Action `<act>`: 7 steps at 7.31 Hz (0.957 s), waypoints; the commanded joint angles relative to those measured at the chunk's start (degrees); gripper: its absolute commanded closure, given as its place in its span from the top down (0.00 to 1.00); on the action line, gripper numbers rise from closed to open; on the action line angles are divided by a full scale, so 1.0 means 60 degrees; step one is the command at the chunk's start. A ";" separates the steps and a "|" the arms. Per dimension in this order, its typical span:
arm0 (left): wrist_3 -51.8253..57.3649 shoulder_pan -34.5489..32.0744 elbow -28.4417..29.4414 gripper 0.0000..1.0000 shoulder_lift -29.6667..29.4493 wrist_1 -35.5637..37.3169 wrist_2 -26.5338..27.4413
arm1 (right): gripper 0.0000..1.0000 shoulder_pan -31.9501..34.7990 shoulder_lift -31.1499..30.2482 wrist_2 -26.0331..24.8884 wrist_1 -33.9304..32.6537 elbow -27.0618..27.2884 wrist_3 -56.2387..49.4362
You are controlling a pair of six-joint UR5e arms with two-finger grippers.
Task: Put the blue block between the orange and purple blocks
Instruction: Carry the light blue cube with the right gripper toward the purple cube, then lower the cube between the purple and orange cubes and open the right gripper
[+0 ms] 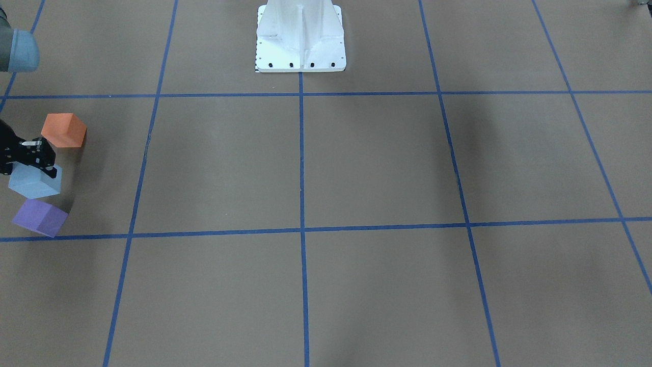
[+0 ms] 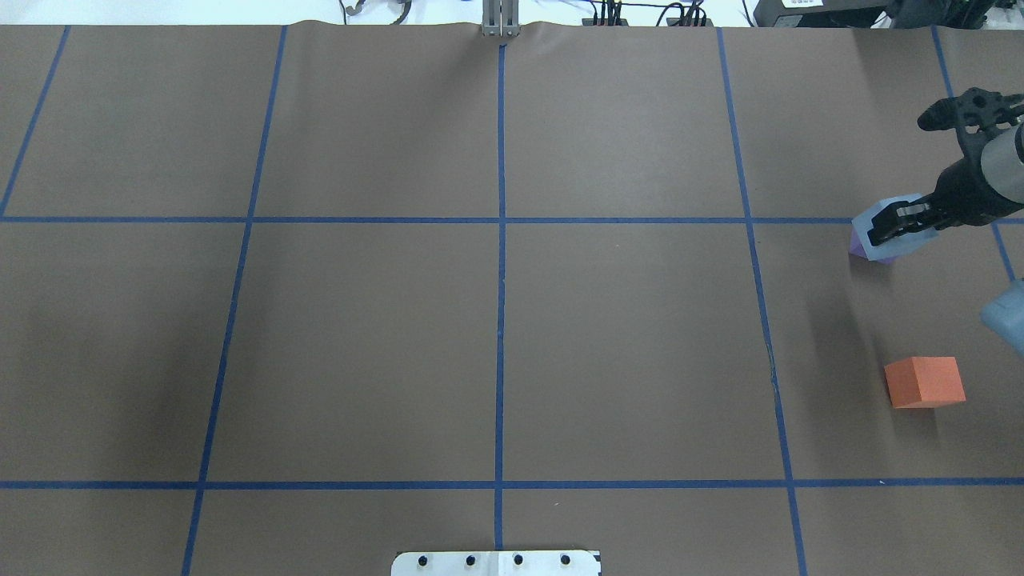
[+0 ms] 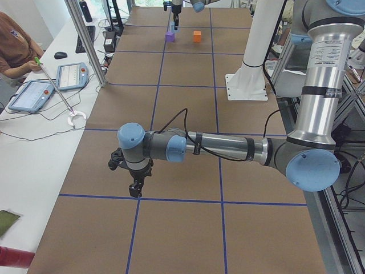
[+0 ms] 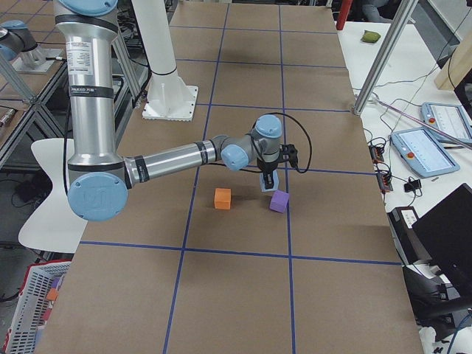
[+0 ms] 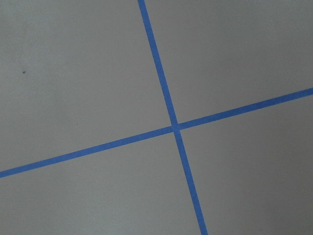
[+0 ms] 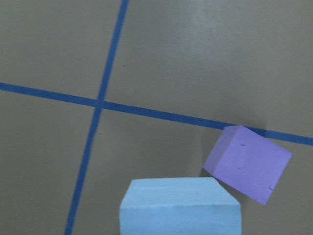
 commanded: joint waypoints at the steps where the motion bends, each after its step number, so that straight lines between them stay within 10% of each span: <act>1: 0.0005 -0.0001 0.0004 1.00 -0.0103 -0.0001 0.0014 | 0.00 -0.0006 -0.0214 0.0110 0.0369 -0.0419 0.0497; 7: 0.0020 0.0014 0.0004 1.00 -0.0132 0.0014 0.0014 | 0.00 -0.1016 -0.0478 0.0126 0.0208 -0.0593 0.0911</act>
